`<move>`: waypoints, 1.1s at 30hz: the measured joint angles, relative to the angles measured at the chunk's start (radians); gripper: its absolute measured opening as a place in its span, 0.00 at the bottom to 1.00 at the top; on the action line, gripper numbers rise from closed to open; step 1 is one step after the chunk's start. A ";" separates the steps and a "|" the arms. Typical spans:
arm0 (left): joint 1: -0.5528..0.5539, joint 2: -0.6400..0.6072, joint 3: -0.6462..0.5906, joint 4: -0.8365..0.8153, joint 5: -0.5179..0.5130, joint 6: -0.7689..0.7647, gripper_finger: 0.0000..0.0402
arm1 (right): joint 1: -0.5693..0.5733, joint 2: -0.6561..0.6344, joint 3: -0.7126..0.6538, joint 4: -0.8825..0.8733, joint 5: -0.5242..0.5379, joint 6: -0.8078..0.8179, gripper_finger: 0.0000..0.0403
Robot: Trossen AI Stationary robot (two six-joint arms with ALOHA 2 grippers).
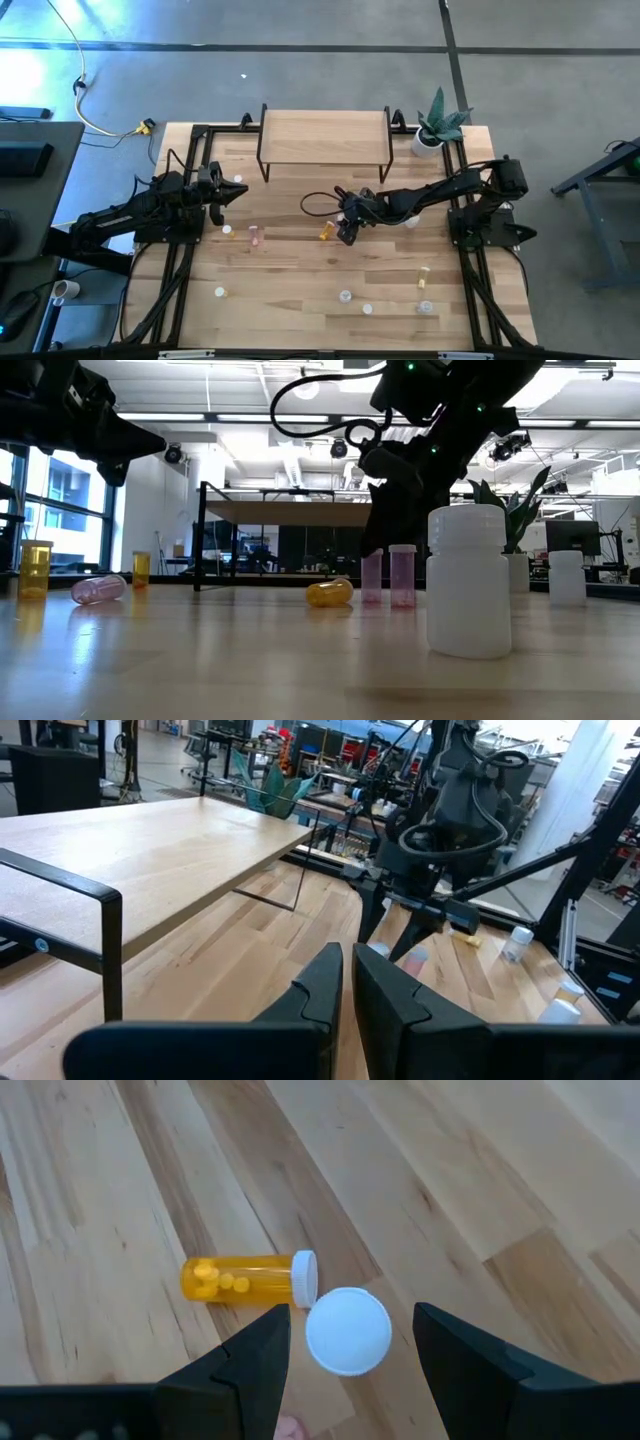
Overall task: Pick and place medicine bottles onto shelf by color
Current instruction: Put the top right pink pill bottle on the shelf
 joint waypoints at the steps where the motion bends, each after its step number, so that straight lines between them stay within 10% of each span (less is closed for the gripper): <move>1: 0.000 0.000 0.000 -0.001 0.000 0.000 0.05 | 0.000 0.001 0.000 0.001 0.001 0.007 0.51; 33: 0.000 0.000 0.000 -0.001 0.000 0.000 0.05 | 0.000 0.001 0.017 -0.014 -0.022 0.026 0.26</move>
